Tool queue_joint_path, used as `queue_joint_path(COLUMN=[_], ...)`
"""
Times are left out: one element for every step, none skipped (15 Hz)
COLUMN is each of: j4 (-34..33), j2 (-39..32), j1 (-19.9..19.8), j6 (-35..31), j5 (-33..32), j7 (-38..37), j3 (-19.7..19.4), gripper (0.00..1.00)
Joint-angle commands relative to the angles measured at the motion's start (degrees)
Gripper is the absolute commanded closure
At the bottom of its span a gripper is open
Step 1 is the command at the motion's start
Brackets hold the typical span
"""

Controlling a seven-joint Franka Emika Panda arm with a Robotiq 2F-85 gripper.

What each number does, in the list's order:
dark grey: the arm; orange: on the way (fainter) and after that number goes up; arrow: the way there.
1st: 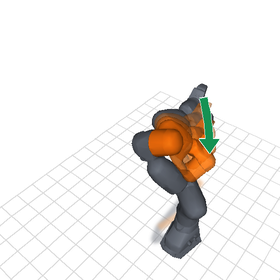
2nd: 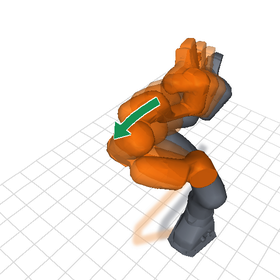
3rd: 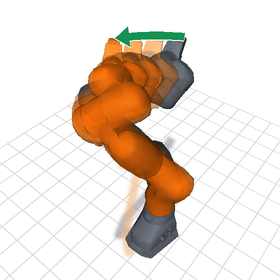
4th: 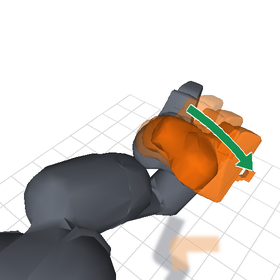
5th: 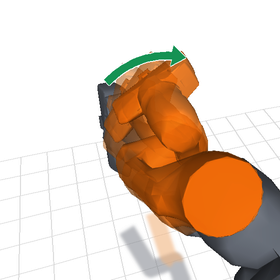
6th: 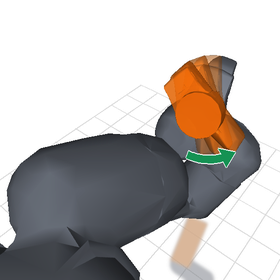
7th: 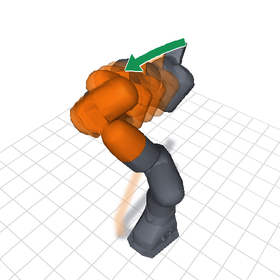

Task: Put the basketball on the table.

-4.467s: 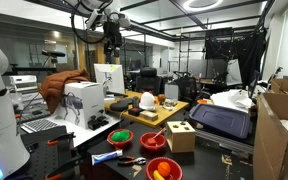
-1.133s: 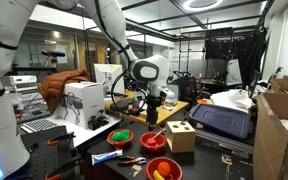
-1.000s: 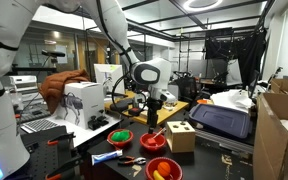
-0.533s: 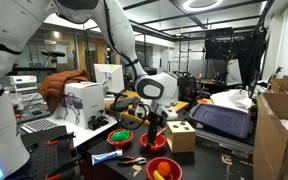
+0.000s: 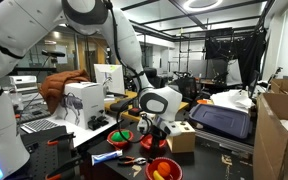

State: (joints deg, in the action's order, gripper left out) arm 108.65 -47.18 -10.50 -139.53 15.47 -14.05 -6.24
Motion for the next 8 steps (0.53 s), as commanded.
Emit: queue_joint_path(j4=[-4.6,-5.8,-7.0,-8.4,-9.6,-10.8,-12.0,-13.1], j2=[-4.4,-5.5,-6.4,-7.4,-8.1,-8.9,-9.7,-10.3], j1=[-1.3,-1.6,-1.9,-2.0,-2.1,-2.0,-1.7,-1.7], j6=[-1.1,-1.4,-1.5,-1.8,-1.9,-2.0,-2.2,-2.1], j5=[1.3,1.3,1.4,1.5,1.5,1.6,1.4,1.3], j7=[-1.4,-1.4,-1.5,-1.4,-1.6,-1.6,-1.7,-1.7], j3=[-0.7,-0.8,-0.7,-0.5,-0.4,-0.3,-0.3,-0.2], gripper=[0.0,0.0,0.0,0.0,0.0,0.0,0.0,0.0])
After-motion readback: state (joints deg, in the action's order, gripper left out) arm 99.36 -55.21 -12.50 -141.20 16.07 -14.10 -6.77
